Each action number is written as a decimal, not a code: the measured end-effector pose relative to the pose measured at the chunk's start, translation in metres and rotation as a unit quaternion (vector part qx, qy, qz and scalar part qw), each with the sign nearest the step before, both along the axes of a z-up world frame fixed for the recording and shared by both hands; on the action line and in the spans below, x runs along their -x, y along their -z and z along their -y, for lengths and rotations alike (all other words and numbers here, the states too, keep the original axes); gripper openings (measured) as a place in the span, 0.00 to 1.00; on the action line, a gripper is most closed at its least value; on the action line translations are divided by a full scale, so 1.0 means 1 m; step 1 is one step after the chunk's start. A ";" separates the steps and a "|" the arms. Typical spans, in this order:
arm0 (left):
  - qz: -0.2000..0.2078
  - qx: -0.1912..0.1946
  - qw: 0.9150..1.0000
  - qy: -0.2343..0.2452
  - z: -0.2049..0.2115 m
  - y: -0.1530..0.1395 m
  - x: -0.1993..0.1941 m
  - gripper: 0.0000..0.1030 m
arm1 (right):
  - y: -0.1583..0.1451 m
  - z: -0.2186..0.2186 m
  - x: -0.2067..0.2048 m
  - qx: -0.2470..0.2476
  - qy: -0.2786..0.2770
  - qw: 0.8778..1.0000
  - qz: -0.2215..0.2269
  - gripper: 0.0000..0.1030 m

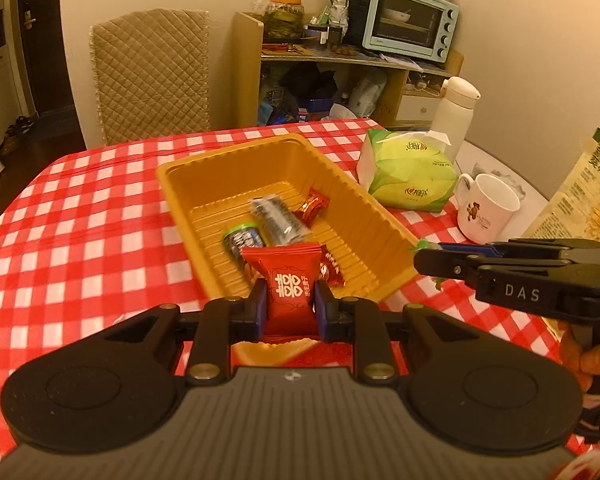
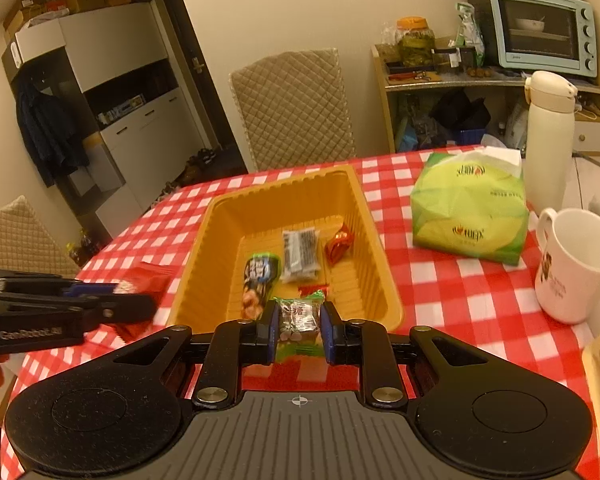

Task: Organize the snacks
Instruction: 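Carry the red packet with the left gripper while the right carries green candy to tray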

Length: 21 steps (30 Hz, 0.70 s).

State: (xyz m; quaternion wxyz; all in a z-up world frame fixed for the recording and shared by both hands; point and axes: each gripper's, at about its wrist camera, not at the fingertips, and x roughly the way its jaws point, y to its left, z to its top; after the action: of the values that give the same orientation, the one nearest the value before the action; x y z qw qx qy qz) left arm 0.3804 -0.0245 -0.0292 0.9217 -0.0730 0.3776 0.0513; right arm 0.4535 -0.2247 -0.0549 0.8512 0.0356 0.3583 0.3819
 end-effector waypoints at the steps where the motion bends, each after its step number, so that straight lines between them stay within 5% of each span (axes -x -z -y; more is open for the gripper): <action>1: -0.001 0.000 1.000 0.000 0.000 0.001 -0.006 0.21 | 0.000 -0.001 -0.004 -0.001 0.001 1.000 0.000 0.21; 21: -0.042 0.005 0.999 -0.018 0.000 0.035 -0.089 0.21 | 0.016 -0.021 -0.063 0.011 0.004 1.000 -0.003 0.21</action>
State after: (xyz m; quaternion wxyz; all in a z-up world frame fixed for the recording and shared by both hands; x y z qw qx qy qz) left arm 0.4699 -0.0246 -0.0637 0.9034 -0.0824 0.4151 0.0693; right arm 0.5164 -0.2036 -0.0707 0.8520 0.0288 0.3652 0.3739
